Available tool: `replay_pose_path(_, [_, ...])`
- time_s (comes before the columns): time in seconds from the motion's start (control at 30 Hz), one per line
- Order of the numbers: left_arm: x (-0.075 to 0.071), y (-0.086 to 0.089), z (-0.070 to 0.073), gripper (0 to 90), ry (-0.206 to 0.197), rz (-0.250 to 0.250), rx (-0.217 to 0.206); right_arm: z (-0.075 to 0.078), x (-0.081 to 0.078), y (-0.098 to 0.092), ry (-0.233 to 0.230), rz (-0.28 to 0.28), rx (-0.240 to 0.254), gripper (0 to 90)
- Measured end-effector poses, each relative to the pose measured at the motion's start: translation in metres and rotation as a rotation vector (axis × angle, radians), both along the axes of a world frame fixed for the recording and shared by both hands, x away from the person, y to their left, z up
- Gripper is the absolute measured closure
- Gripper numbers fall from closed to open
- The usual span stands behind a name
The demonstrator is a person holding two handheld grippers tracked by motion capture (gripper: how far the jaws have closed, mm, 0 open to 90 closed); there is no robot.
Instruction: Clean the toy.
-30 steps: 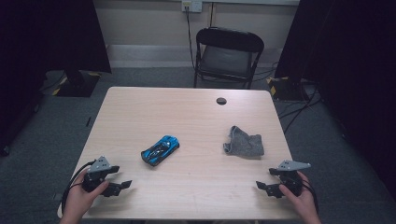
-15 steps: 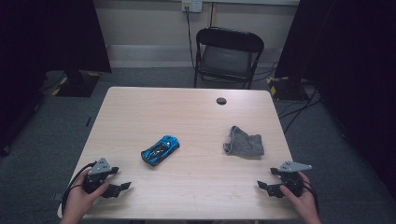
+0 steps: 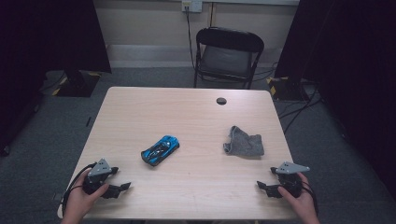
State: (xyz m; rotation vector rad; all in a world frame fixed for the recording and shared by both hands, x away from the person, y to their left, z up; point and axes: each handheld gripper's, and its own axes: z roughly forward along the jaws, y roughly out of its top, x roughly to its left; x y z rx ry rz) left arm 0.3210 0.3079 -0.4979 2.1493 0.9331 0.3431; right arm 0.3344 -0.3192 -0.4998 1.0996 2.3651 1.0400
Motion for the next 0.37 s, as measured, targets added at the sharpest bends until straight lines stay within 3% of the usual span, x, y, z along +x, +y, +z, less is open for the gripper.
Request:
replay_pose_path(0.13, [-0.0014,-0.0015,-0.0017,14.8,-0.024,-0.012,0.024,0.0000,-0.0002,0.0001,-0.001,0.000,-0.002,14.7])
replay_pose_path(0.37, [-0.0021,-0.0016,-0.0021,14.3,-0.027,-0.007,0.021,-0.0001,-0.0001,0.0002,-0.001,-0.001,-0.003,14.5])
